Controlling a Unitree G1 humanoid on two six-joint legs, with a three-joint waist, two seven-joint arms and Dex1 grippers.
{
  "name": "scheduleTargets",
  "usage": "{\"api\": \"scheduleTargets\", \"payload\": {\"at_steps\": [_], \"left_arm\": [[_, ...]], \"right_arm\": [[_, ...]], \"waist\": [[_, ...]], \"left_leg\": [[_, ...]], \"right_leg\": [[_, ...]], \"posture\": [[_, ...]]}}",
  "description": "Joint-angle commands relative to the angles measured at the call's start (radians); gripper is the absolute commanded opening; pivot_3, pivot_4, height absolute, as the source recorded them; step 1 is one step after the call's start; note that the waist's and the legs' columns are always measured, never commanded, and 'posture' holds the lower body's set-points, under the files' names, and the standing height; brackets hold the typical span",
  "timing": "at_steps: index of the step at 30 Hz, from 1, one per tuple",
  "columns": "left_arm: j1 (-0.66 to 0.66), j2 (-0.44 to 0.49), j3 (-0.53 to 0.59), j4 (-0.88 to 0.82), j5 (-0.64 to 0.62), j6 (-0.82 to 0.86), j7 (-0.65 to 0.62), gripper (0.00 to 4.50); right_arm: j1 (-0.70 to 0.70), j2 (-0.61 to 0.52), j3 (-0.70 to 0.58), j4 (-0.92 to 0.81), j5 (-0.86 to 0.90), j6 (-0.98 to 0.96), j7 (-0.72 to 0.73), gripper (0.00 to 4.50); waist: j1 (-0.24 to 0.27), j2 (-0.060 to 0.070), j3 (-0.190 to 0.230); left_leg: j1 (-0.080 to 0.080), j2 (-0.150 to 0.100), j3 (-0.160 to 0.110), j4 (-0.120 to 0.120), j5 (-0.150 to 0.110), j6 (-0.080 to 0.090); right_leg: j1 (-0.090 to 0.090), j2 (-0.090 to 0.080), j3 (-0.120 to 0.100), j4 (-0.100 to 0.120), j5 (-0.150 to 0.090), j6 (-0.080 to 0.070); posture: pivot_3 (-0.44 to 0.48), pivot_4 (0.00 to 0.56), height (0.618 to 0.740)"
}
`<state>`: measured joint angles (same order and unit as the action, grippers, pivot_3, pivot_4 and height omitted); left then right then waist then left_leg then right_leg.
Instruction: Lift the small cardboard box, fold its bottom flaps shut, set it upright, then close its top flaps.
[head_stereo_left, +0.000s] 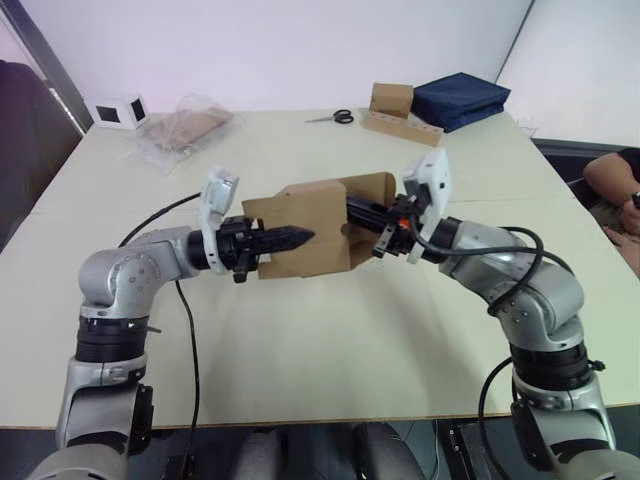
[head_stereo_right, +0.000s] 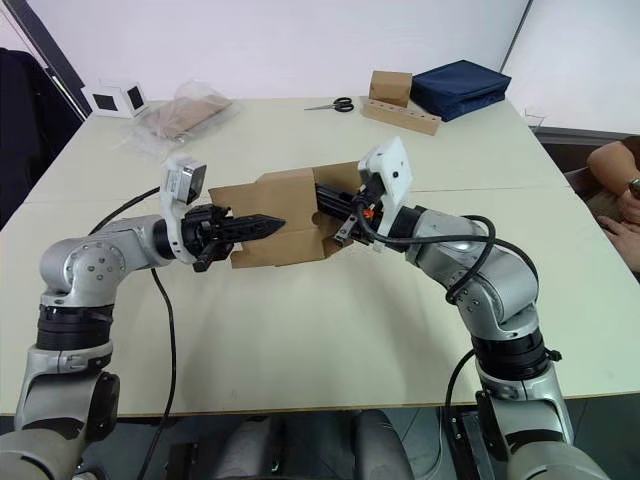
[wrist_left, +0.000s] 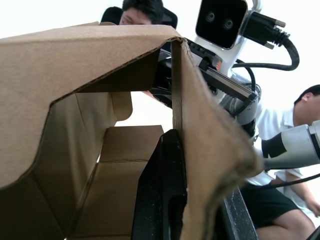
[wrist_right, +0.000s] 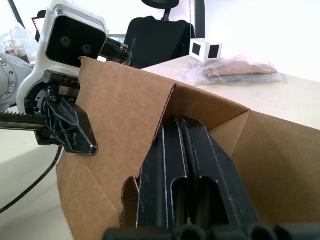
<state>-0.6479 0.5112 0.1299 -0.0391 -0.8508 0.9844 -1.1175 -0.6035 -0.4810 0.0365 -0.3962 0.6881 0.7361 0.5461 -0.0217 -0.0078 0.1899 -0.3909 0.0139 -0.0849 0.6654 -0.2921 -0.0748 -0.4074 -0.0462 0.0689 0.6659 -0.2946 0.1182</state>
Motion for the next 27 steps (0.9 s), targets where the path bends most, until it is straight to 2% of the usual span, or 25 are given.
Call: {"api": "scheduleTargets", "payload": {"at_steps": [1, 11, 19, 27], "left_arm": [[-0.03, 0.002, 0.003, -0.001, -0.008, -0.026, 0.008, 0.03], [-0.041, 0.01, 0.034, 0.015, -0.02, -0.043, 0.043, 0.03], [-0.038, 0.015, 0.053, 0.02, -0.035, -0.049, 0.057, 0.03], [-0.052, 0.011, 0.062, 0.024, -0.053, -0.042, 0.066, 0.03]], "right_arm": [[-0.029, -0.007, -0.014, -0.043, -0.003, -0.009, 0.013, 0.0], [-0.015, -0.084, -0.066, -0.046, -0.003, -0.001, 0.054, 0.0], [0.116, -0.189, -0.182, -0.086, 0.023, 0.029, 0.078, 0.0], [0.25, -0.173, -0.187, -0.156, 0.027, 0.038, 0.041, 0.0]], "waist": [[0.0, 0.0, 0.0], [0.0, 0.0, 0.0], [0.003, 0.0, 0.0], [0.001, 0.0, 0.0]], "left_leg": [[0.0, 0.0, 0.0, 0.0, 0.0, 0.0], [0.0, 0.0, 0.0, 0.0, 0.0, 0.0], [0.0, 0.0, 0.0, 0.0, 0.0, 0.0], [0.0, 0.0, 0.0, -0.001, 0.0, 0.0]], "right_leg": [[0.0, 0.0, 0.0, 0.0, 0.0, 0.0], [0.0, 0.0, 0.0, 0.0, 0.0, 0.0], [0.0, 0.0, 0.0, -0.001, 0.0, 0.0], [0.0, 0.0, 0.0, -0.001, 0.0, 0.0]], "posture": [[0.0, 0.15, 0.74], [0.0, 0.15, 0.74], [0.0, 0.15, 0.74], [0.0, 0.15, 0.74]]}}
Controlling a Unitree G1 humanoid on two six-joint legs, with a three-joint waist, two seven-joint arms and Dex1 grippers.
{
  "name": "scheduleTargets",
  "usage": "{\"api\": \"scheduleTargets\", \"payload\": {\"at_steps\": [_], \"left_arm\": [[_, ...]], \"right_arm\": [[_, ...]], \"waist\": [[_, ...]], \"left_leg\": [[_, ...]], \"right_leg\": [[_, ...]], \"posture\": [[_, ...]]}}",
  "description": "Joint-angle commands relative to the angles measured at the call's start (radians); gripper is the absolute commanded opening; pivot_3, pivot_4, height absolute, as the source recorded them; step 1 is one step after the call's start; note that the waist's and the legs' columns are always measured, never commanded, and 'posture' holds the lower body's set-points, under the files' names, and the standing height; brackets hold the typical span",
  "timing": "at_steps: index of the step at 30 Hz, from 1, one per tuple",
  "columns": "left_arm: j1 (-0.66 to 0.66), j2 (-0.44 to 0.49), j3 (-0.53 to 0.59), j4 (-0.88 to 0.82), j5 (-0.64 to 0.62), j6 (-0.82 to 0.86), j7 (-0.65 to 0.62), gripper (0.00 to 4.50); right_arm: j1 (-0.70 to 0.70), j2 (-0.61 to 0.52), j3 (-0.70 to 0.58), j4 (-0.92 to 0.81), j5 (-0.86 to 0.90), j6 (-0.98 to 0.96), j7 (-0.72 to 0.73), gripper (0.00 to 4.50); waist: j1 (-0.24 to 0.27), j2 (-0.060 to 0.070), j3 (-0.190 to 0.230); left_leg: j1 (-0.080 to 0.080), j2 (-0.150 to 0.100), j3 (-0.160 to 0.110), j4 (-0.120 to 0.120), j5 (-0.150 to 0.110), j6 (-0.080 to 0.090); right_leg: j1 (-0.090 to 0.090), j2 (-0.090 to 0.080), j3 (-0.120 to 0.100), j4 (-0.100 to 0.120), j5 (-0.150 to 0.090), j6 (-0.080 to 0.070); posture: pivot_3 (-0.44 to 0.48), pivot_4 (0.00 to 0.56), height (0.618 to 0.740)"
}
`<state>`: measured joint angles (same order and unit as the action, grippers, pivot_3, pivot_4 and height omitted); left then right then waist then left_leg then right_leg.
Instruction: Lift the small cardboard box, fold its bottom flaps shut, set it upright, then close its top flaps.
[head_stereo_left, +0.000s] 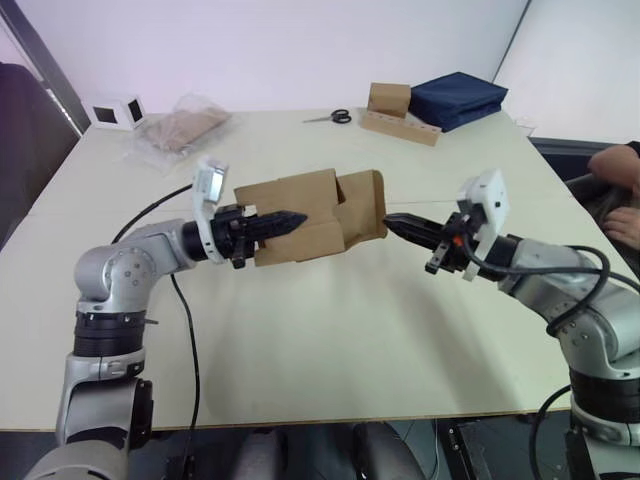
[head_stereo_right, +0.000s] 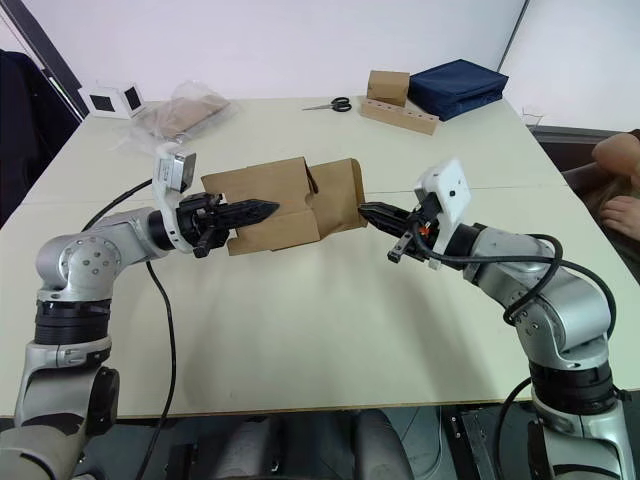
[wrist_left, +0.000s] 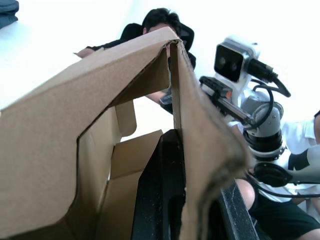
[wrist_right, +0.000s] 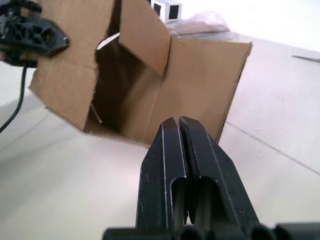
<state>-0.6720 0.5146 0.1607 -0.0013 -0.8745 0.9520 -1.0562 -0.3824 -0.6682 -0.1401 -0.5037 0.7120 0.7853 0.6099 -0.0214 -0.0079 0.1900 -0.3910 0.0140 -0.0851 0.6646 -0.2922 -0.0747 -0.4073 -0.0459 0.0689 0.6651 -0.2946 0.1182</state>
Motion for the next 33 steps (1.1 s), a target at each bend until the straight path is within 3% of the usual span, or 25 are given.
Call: {"api": "scheduleTargets", "payload": {"at_steps": [1, 19, 33], "left_arm": [[-0.03, 0.008, 0.03, -0.014, -0.031, -0.009, 0.006, 0.03], [-0.044, -0.007, 0.022, -0.027, -0.073, 0.013, 0.035, 0.03], [-0.045, -0.032, 0.033, -0.042, -0.089, 0.007, 0.059, 0.03]], "right_arm": [[0.037, 0.022, -0.001, -0.054, -0.002, -0.014, -0.031, 0.0], [-0.077, 0.146, 0.137, -0.013, -0.038, -0.037, -0.056, 0.0], [-0.101, 0.152, 0.191, -0.023, -0.045, -0.028, -0.024, 0.0]], "waist": [[0.001, 0.0, 0.0], [0.0, 0.0, 0.0], [0.0, 0.0, 0.0]], "left_leg": [[0.0, 0.0, 0.0, 0.0, 0.0, 0.0], [0.0, 0.0, 0.0, 0.0, 0.0, 0.0], [0.0, 0.0, 0.0, 0.0, 0.0, 0.0]], "right_leg": [[0.0, 0.0, 0.0, 0.0, 0.0, 0.0], [0.0, 0.0, 0.0, 0.0, 0.0, 0.0], [0.0, 0.0, 0.0, 0.0, 0.0, 0.0]], "posture": [[0.0, 0.15, 0.74], [0.0, 0.15, 0.74], [0.0, 0.15, 0.74]]}}
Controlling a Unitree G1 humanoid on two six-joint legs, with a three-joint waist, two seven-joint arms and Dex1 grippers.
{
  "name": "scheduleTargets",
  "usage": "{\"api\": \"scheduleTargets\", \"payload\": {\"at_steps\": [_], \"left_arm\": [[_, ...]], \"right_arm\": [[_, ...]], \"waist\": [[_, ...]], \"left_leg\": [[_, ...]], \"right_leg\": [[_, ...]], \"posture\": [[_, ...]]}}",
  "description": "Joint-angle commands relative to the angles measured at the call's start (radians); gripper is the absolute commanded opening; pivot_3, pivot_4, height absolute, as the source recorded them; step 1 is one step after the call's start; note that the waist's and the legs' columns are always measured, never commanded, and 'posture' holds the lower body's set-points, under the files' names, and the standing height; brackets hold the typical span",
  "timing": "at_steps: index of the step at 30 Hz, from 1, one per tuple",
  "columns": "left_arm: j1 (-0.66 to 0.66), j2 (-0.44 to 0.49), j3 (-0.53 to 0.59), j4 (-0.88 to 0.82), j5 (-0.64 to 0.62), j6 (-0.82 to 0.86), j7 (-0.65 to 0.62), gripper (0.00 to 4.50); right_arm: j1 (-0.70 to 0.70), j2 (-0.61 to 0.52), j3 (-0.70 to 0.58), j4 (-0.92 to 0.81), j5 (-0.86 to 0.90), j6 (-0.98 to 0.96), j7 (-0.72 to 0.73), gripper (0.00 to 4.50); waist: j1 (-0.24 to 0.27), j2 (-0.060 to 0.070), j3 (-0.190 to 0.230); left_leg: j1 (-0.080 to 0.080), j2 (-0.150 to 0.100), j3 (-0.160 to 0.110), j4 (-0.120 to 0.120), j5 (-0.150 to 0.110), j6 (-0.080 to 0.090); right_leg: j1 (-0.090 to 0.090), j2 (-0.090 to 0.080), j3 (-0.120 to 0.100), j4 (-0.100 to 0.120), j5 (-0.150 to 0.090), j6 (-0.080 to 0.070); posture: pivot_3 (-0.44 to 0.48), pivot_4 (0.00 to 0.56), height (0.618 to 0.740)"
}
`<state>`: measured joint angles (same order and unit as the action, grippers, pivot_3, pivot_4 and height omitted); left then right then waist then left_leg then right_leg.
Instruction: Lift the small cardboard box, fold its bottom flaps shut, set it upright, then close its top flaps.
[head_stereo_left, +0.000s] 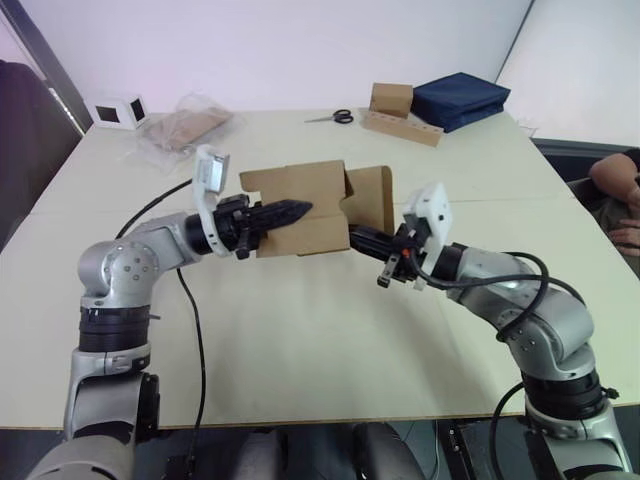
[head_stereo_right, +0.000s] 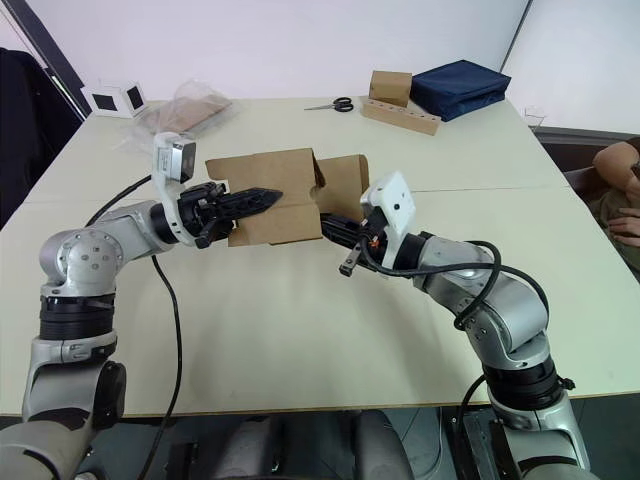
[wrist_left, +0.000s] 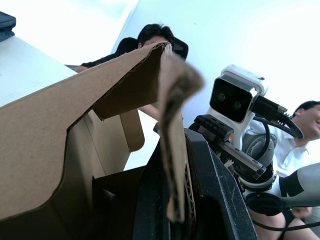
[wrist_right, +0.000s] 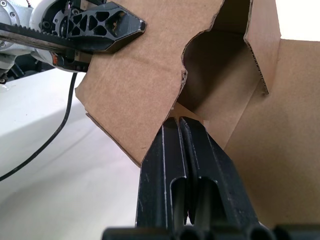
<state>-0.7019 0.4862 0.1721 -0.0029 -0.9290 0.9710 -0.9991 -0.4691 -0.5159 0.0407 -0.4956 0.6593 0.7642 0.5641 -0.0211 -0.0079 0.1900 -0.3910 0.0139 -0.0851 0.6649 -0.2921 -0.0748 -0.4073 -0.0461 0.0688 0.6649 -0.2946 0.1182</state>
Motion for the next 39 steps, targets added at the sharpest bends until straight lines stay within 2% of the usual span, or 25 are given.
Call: {"api": "scheduleTargets", "payload": {"at_steps": [1, 7, 16, 22, 25, 29, 30, 31, 33, 34, 39], "left_arm": [[-0.015, -0.003, 0.022, -0.042, -0.036, -0.011, 0.002, 0.03], [-0.011, 0.019, 0.027, -0.035, -0.042, -0.008, -0.013, 0.03], [-0.009, 0.048, 0.02, -0.046, -0.075, 0.019, -0.022, 0.03], [-0.018, 0.048, 0.015, -0.055, -0.102, 0.042, -0.032, 0.03], [-0.021, 0.049, 0.01, -0.074, -0.133, 0.065, -0.044, 0.03], [-0.02, 0.047, 0.011, -0.09, -0.158, 0.083, -0.041, 0.03], [-0.018, 0.047, 0.011, -0.096, -0.162, 0.084, -0.038, 0.0], [-0.017, 0.047, 0.011, -0.099, -0.164, 0.085, -0.035, 0.0], [-0.015, 0.045, 0.012, -0.106, -0.169, 0.088, -0.028, 0.0], [-0.014, 0.043, 0.013, -0.109, -0.172, 0.09, -0.024, 0.0], [-0.012, 0.041, 0.012, -0.115, -0.182, 0.092, -0.011, 0.0]], "right_arm": [[-0.015, -0.005, 0.004, -0.031, 0.008, -0.006, 0.024, 0.0], [-0.01, -0.058, -0.087, -0.038, 0.036, 0.013, 0.038, 0.0], [0.038, -0.191, -0.37, 0.061, 0.219, 0.077, 0.114, 0.0], [0.024, -0.217, -0.434, 0.199, 0.261, 0.082, 0.145, 0.0], [0.008, -0.206, -0.417, 0.303, 0.243, 0.063, 0.176, 0.0], [0.003, -0.187, -0.381, 0.344, 0.232, 0.052, 0.195, 0.0], [0.003, -0.178, -0.368, 0.345, 0.23, 0.05, 0.196, 0.52], [0.002, -0.172, -0.359, 0.346, 0.228, 0.049, 0.196, 0.63], [0.001, -0.15, -0.342, 0.328, 0.248, 0.058, 0.202, 1.28], [-0.001, -0.139, -0.336, 0.318, 0.255, 0.061, 0.203, 1.74], [-0.01, -0.115, -0.321, 0.277, 0.285, 0.077, 0.198, 3.51]], "waist": [[0.0, 0.0, 0.0], [0.001, 0.0, 0.0], [0.002, -0.001, 0.0], [-0.001, 0.0, 0.0], [0.0, -0.001, 0.0], [0.0, 0.0, 0.001], [0.0, 0.0, 0.001], [-0.002, 0.0, 0.001], [-0.002, 0.0, 0.001], [-0.002, 0.0, 0.001], [0.0, 0.0, 0.001]], "left_leg": [[0.0, 0.0, 0.0, 0.0, 0.0, 0.0], [0.0, 0.0, 0.0, 0.0, 0.0, 0.0], [0.0, 0.0, 0.0, 0.0, 0.0, 0.0], [0.0, 0.0, 0.0, 0.0, 0.0, 0.0], [0.0, 0.0, 0.001, 0.0, 0.0, 0.0], [0.0, 0.0, 0.001, 0.0, 0.0, 0.0], [0.0, 0.0, 0.001, 0.0, 0.0, 0.0], [0.0, 0.0, 0.001, 0.0, 0.0, 0.0], [0.0, 0.0, 0.001, 0.0, 0.0, 0.0], [0.0, 0.0, 0.001, 0.0, 0.0, 0.0], [0.0, 0.0, 0.001, 0.0, 0.0, 0.0]], "right_leg": [[0.0, 0.0, 0.0, 0.0, 0.0, 0.0], [0.0, 0.0, 0.0, 0.0, 0.0, 0.0], [0.0, 0.0, 0.0, 0.0, 0.0, 0.0], [0.0, 0.0, 0.0, 0.0, 0.0, 0.0], [0.0, 0.0, 0.0, 0.0, 0.0, 0.0], [0.0, 0.0, 0.0, 0.0, 0.0, 0.0], [0.0, 0.0, 0.0, 0.0, 0.0, 0.0], [0.0, 0.0, 0.0, 0.0, 0.0, 0.0], [0.0, 0.0, 0.0, 0.0, 0.0, 0.0], [0.0, 0.0, 0.0, 0.0, 0.0, 0.0], [0.0, 0.0, 0.0, 0.0, 0.0, 0.0]], "posture": [[0.0, 0.15, 0.74], [0.0, 0.15, 0.74], [0.0, 0.15, 0.74], [0.0, 0.15, 0.74], [0.0, 0.15, 0.74], [0.0, 0.15, 0.74], [0.0, 0.15, 0.74], [0.0, 0.15, 0.74], [0.0, 0.15, 0.74], [0.0, 0.15, 0.74], [0.0, 0.15, 0.74]]}}
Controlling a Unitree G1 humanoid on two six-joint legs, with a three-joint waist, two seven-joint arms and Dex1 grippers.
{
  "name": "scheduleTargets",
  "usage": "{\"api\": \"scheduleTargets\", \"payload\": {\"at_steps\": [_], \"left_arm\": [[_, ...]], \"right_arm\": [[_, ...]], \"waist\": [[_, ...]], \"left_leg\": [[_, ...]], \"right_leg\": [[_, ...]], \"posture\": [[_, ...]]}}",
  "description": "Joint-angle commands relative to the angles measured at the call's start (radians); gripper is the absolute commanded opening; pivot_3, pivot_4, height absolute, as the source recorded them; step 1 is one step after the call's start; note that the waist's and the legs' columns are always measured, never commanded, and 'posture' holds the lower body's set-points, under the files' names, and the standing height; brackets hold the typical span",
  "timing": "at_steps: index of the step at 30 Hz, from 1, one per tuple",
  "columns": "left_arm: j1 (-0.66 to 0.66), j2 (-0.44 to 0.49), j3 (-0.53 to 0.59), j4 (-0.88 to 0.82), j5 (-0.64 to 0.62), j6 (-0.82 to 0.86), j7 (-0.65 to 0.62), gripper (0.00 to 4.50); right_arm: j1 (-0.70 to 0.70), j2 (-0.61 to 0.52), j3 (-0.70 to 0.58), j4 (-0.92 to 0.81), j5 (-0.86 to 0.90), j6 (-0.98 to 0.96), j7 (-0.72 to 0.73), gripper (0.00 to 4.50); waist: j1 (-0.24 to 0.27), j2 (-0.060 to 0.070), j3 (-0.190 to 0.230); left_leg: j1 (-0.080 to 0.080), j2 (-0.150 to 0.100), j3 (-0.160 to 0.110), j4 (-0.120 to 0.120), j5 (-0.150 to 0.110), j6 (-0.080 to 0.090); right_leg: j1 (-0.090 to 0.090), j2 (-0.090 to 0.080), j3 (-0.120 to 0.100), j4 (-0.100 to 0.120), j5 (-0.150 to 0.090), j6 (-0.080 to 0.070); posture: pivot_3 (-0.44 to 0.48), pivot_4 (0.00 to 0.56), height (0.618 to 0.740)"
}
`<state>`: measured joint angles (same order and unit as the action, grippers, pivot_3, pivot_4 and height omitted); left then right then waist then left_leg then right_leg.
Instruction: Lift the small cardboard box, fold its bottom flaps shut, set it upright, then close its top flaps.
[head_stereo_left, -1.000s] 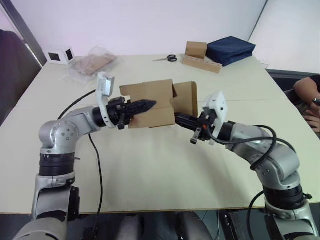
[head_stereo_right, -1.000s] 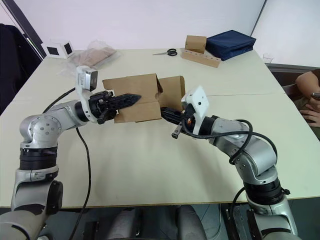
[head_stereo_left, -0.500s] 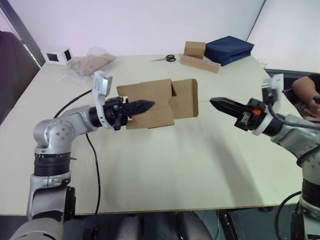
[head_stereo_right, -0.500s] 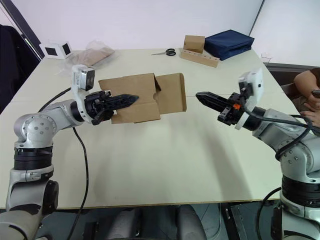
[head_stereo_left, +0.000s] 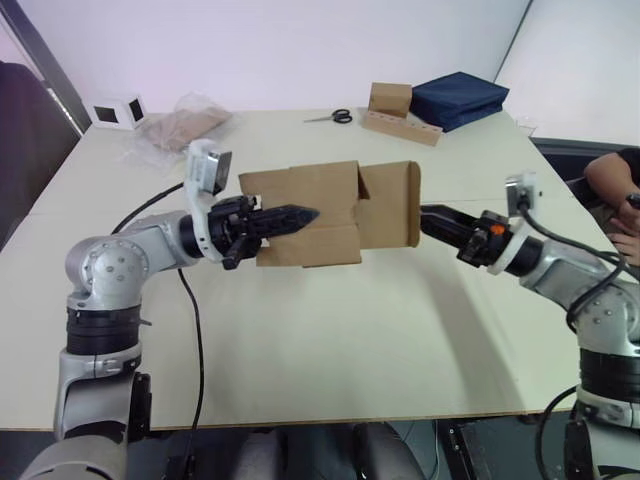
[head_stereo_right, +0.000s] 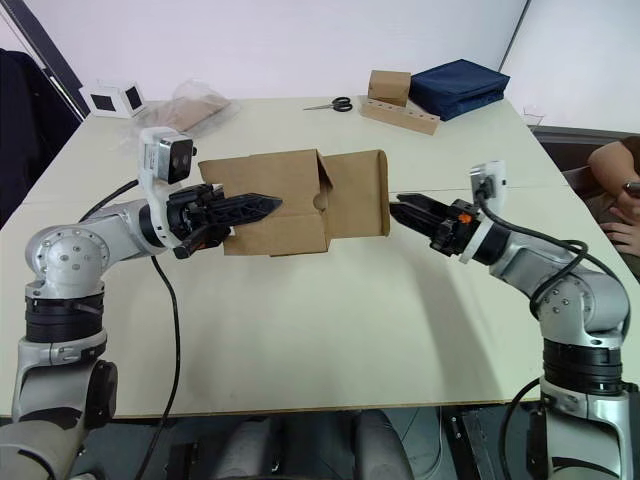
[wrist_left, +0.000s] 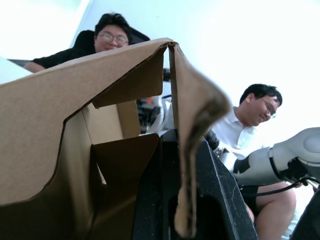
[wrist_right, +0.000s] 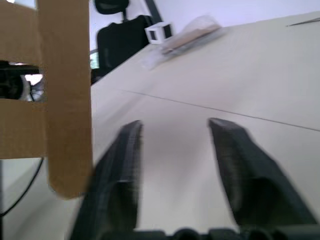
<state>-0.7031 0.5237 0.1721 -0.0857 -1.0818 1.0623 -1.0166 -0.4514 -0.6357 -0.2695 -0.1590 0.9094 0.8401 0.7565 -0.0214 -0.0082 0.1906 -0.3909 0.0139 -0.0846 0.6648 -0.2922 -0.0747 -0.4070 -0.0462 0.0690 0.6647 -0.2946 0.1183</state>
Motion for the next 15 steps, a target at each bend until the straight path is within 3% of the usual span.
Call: {"api": "scheduleTargets", "payload": {"at_steps": [1, 3, 15], "left_arm": [[-0.01, 0.003, 0.012, -0.032, -0.029, 0.0, 0.007, 0.0], [-0.01, 0.004, 0.011, -0.031, -0.029, 0.0, 0.008, 0.0], [-0.018, -0.007, -0.001, 0.003, -0.001, -0.02, 0.015, 0.0]], "right_arm": [[-0.028, 0.004, -0.009, -0.062, 0.035, 0.001, 0.003, 3.85], [-0.028, 0.004, -0.008, -0.065, 0.036, 0.001, 0.0, 4.43], [-0.034, 0.05, 0.003, -0.21, 0.187, 0.078, -0.099, 4.43]], "waist": [[0.001, 0.0, 0.0], [0.002, 0.0, 0.0], [0.001, 0.0, 0.0]], "left_leg": [[0.0, 0.0, 0.0, 0.0, 0.0, 0.0], [0.0, 0.0, 0.0, 0.0, 0.0, 0.0], [0.0, 0.0, 0.0, 0.0, 0.0, 0.0]], "right_leg": [[0.0, 0.0, 0.0, 0.0, 0.0, 0.0], [0.0, 0.0, 0.0, 0.0, 0.0, 0.0], [0.0, 0.0, 0.0, 0.0, 0.0, 0.0]], "posture": [[0.0, 0.15, 0.74], [0.0, 0.15, 0.74], [0.0, 0.15, 0.74]]}}
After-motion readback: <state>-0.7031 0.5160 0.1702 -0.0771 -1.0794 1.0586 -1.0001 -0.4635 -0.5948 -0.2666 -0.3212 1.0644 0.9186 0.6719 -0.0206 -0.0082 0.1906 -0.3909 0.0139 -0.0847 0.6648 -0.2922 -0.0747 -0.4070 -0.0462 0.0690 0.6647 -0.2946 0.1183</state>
